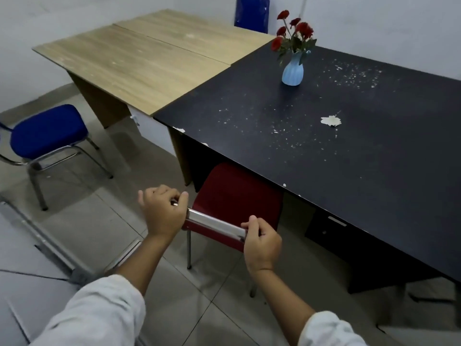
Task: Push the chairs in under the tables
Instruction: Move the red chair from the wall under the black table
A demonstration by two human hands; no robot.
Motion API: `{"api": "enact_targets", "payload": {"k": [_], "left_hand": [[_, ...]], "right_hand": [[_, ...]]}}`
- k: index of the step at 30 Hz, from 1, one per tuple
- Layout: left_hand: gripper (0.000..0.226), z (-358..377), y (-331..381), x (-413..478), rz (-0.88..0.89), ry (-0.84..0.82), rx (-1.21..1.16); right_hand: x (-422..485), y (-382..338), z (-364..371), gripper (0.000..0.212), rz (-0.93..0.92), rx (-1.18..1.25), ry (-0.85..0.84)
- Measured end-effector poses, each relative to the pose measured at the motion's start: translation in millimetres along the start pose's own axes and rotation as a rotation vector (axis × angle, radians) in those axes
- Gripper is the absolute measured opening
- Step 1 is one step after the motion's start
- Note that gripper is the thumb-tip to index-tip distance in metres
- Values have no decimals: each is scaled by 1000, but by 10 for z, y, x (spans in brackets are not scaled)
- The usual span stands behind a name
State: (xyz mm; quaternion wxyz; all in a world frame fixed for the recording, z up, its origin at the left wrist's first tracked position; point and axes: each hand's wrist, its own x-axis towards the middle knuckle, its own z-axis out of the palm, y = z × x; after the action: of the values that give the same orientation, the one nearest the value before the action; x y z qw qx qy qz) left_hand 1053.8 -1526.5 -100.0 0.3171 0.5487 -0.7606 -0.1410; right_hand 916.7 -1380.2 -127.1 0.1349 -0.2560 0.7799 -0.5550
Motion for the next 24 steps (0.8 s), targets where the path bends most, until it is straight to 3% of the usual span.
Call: {"api": "enact_targets", "payload": {"k": [4, 12, 24], "left_hand": [[31, 47, -44, 103, 82, 57, -32], [20, 374, 252, 382, 102, 11, -44], [25, 674, 376, 1217, 70, -113, 29]], "right_hand": [[144, 102, 20, 48, -146, -10, 22], [777, 262, -19, 43, -102, 160, 175], [1373, 208, 295, 34, -104, 173, 155]]}}
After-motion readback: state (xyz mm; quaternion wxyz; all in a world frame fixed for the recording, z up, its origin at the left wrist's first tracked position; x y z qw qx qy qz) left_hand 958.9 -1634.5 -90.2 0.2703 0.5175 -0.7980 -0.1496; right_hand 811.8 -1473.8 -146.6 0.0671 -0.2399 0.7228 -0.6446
